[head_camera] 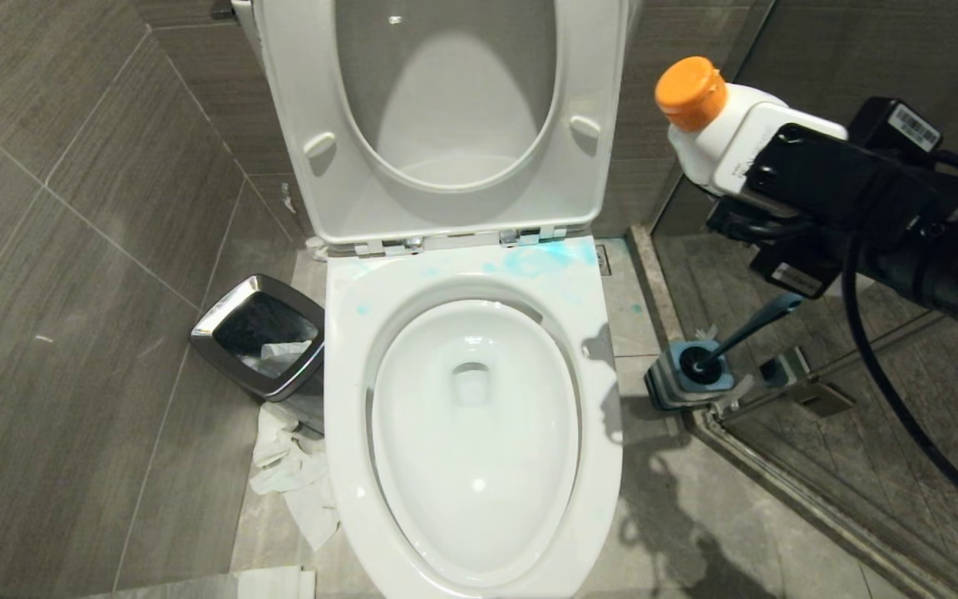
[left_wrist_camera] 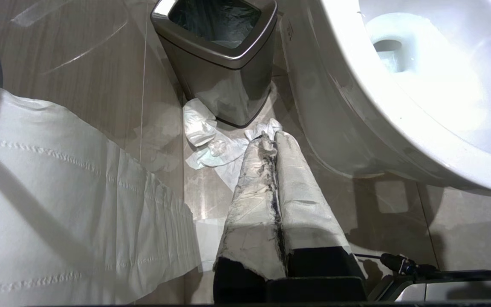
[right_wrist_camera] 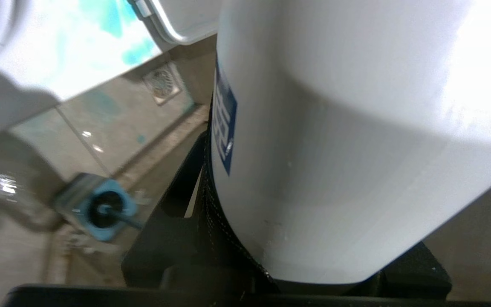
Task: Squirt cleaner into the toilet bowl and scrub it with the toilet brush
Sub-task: Pour in the cleaning agent
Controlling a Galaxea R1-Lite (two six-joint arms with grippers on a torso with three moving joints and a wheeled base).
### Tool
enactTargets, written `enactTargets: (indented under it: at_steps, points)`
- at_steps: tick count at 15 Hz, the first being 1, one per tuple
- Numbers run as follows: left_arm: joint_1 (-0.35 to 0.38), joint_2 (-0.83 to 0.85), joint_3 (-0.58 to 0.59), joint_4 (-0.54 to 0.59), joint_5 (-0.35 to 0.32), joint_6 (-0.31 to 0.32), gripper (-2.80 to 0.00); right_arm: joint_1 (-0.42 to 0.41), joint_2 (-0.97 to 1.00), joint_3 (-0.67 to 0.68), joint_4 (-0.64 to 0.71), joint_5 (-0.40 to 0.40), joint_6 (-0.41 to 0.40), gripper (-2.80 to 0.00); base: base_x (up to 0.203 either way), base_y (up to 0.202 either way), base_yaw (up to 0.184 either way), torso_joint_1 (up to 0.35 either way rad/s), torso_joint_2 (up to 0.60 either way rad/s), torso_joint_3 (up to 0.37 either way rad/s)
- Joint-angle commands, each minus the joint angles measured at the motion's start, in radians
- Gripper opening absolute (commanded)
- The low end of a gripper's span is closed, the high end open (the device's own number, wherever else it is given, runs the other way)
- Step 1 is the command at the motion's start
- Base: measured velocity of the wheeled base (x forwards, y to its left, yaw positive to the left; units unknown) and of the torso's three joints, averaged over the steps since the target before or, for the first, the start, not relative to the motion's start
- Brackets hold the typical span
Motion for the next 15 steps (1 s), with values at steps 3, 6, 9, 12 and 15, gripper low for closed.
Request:
enactTargets:
  at_steps: [3, 6, 9, 12, 15]
  points:
    - [0.0, 0.001, 0.0, 0.0, -0.001, 0.0, -2.8, 0.006, 0.161, -0.119, -0.002, -0.031, -0.245, -2.8, 0.0, 0.0, 0.0, 0.0, 0.0, 0.0]
    - [0.0, 0.001, 0.0, 0.0, 0.005, -0.007, -2.8, 0.04, 0.247, -0.219, -0.002, -0.073, -0.335, -2.8, 0.0, 0.0, 0.0, 0.0, 0.0, 0.0]
    - [0.0, 0.001, 0.0, 0.0, 0.005, -0.007, -2.8, 0.106, 0.327, -0.331, -0.001, -0.153, -0.429, -2.8, 0.0, 0.0, 0.0, 0.0, 0.0, 0.0]
    - [0.0, 0.001, 0.0, 0.0, 0.005, -0.007, -2.8, 0.127, 0.41, -0.431, -0.002, -0.186, -0.569, -2.8, 0.0, 0.0, 0.0, 0.0, 0.0, 0.0]
    - [0.0, 0.001, 0.0, 0.0, 0.005, -0.009, -2.8, 0.129, 0.489, -0.539, -0.003, -0.203, -0.699, -2.8, 0.0, 0.0, 0.0, 0.0, 0.0, 0.0]
